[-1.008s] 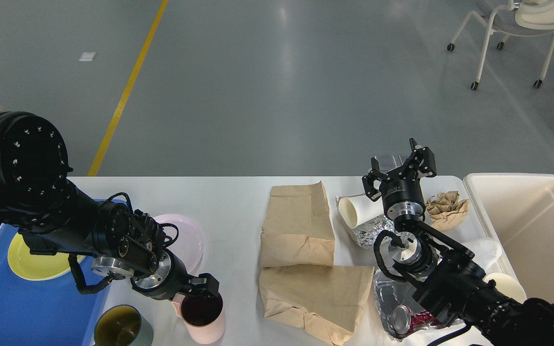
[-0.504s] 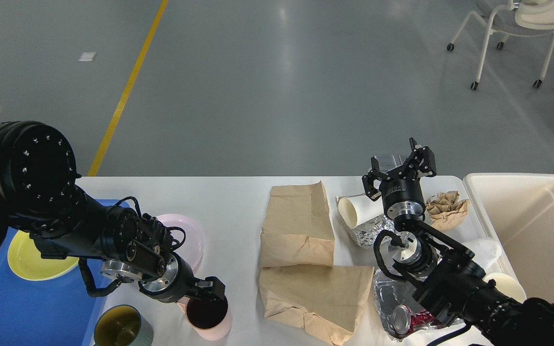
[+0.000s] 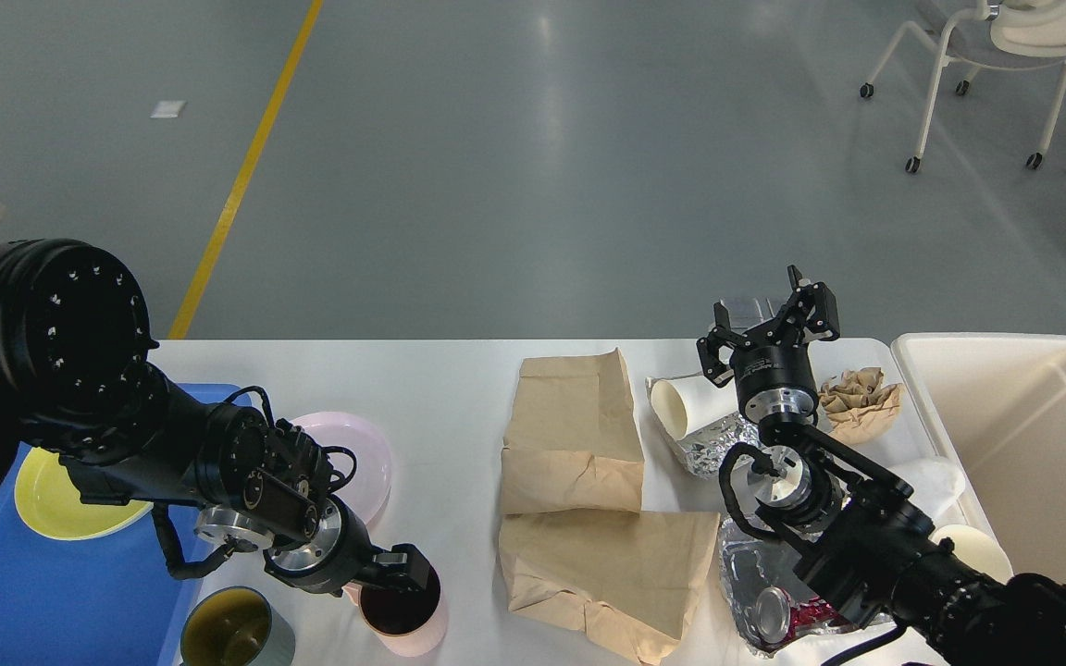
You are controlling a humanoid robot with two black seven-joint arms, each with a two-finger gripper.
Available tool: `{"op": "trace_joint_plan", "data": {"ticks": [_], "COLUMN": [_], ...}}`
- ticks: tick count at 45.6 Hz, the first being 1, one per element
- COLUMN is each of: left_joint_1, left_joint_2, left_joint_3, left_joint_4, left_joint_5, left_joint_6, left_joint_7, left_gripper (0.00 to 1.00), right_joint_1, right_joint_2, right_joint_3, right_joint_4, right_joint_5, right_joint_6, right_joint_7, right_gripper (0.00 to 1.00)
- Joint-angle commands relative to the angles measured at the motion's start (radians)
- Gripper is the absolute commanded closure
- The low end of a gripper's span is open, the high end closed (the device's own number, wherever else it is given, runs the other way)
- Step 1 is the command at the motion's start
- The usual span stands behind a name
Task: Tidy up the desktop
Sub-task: 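Lower the left gripper onto the dark red mug and grasp it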
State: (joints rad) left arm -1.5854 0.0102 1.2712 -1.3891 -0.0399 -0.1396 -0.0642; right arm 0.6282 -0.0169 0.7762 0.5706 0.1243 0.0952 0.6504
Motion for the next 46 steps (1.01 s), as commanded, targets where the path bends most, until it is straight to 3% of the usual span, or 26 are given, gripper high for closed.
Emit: {"op": "trace_joint_plan", "data": {"ticks": [1,19,31,46], "left_joint_1": [0.004,0.002,-0.005,-0.1], "left_joint_2": [-0.003,-0.001,0.004,0.022], "left_joint_3": [-0.001,-0.001,0.0,0.0], "left_joint_4": [-0.001,-0.001,-0.002,-0.002], "left_joint_5": [0.0,0.0,0.0,0.0], "left_joint_6": [0.003,0.002,-0.003,-0.173], "left_joint_7": [0.038,0.043,0.043,0.04], "left_gripper": [0.41,0.73,0.8,0.95], "right_joint_1": [0.001,0.001,0.001,-0.001], "right_joint_2": [0.0,0.0,0.0,0.0], "right_joint_3": [0.0,0.0,0.0,0.0], "right_joint_4": [0.0,0.0,0.0,0.0], "right_joint_5": [0.0,0.0,0.0,0.0], "right_joint_6": [0.0,0.0,0.0,0.0], "right_joint_7": [0.0,0.0,0.0,0.0], "right_gripper": [0.0,0.0,0.0,0.0]}}
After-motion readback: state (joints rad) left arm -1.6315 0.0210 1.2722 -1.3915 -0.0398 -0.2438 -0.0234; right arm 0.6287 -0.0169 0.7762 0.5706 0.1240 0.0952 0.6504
